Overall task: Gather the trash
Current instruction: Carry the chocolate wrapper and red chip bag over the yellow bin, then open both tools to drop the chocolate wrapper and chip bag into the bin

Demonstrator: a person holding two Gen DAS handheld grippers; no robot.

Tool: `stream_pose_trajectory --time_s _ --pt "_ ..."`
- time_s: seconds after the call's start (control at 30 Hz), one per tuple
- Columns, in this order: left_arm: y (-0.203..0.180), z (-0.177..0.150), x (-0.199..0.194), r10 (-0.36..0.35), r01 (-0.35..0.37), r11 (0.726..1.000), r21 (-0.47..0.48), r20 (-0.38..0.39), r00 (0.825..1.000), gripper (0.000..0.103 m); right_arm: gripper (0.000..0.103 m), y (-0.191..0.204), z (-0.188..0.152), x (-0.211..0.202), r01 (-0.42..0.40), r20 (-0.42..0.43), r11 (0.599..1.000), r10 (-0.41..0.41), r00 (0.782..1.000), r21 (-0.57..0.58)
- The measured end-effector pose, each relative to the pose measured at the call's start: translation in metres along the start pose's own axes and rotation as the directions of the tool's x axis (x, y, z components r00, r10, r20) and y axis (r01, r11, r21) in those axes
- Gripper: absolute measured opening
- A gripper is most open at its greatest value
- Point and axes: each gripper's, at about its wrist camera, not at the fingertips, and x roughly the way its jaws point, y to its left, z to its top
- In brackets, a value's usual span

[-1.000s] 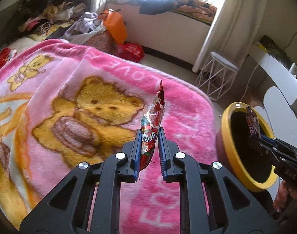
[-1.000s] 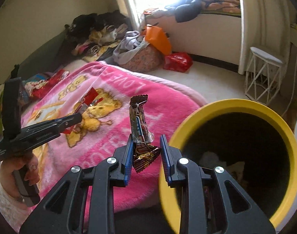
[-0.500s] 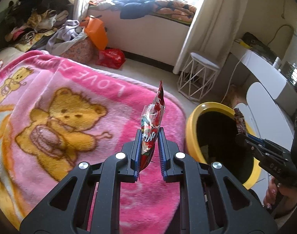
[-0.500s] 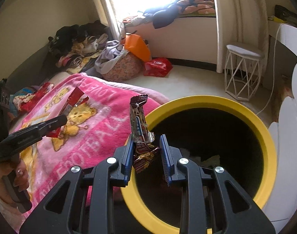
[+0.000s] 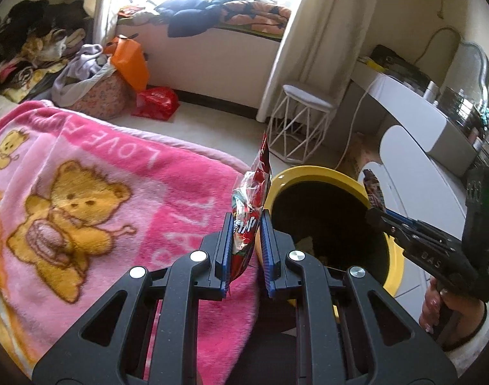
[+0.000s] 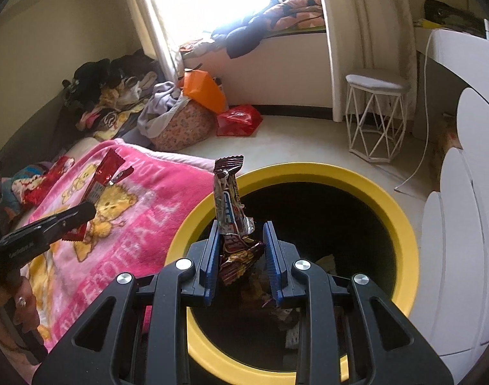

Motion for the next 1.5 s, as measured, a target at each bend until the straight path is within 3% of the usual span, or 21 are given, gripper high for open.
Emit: stream_pose_trajectory --time_s 0.6,1.5 --pt "-0.047 -0.005 0.009 -0.054 0.056 0.995 0.089 -0.015 0.998 0.012 0.025 -0.038 -0.001 -0.015 0.055 0.032 0.995 -0.058 0.998 0.083" --pt "-0.1 -0.019 0.05 -0.128 0.149 0.972 0.18 -0.124 0.984 0.013 0.027 -0.07 -0.006 -0.02 0.083 0.02 0.983 -0.088 0.996 0.162"
